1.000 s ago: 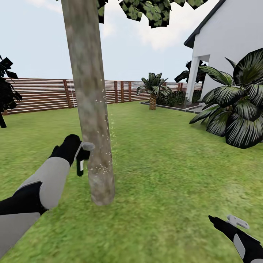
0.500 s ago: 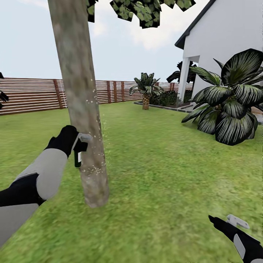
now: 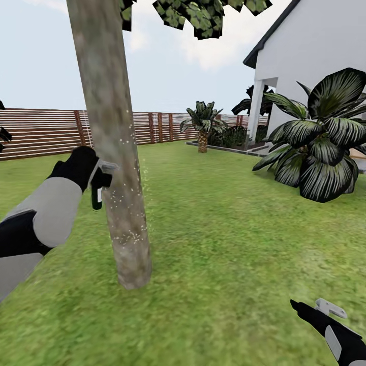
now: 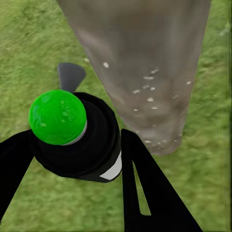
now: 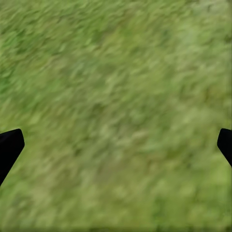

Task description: In the garden, pick up the pesticide atomizer on the floor and spray pesticide onto both trees until each tree trunk is fully covered.

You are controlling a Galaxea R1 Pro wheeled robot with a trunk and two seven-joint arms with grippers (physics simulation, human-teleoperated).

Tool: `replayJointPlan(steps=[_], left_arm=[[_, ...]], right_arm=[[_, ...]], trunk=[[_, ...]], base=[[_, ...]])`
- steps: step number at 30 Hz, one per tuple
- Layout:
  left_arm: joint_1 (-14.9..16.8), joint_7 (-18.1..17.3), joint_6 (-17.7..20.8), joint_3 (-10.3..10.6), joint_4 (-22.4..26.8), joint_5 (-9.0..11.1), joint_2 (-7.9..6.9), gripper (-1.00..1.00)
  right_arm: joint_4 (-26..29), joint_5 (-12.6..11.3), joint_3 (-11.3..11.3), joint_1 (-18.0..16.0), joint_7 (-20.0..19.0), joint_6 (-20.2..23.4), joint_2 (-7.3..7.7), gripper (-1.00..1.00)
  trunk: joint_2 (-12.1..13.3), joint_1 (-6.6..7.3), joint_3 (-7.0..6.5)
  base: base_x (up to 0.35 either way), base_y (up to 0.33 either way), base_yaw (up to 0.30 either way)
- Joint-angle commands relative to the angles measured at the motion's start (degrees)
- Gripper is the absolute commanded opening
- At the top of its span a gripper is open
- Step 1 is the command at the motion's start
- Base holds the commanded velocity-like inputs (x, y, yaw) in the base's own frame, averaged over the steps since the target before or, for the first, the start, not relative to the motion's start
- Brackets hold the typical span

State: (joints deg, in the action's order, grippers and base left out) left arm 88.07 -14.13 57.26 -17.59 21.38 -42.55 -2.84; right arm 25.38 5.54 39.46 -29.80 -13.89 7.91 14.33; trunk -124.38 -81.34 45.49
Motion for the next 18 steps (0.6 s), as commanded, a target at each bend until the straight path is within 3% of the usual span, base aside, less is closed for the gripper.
replayJointPlan(steps=[1,5,18], left_arm=[[0.7,0.0,0.0,0.0,-0.6,-0.2,0.01,-1.00],[5.0,0.0,0.1,0.0,-3.2,-0.2,0.03,-1.00],[13.2,0.1,0.2,0.0,-9.3,-0.2,0.03,-1.00]], right_arm=[[0.0,0.0,0.0,0.0,0.0,0.0,0.00,1.00],[0.0,0.0,0.0,0.0,0.0,0.0,0.00,1.00],[0.0,0.0,0.0,0.0,0.0,0.0,0.03,1.00]], trunk=[[0.0,0.00,0.01],[0.0,0.00,0.01],[0.0,0.00,0.01]], base=[[0.000,0.000,0.000],[0.000,0.000,0.000],[0.000,0.000,0.000]])
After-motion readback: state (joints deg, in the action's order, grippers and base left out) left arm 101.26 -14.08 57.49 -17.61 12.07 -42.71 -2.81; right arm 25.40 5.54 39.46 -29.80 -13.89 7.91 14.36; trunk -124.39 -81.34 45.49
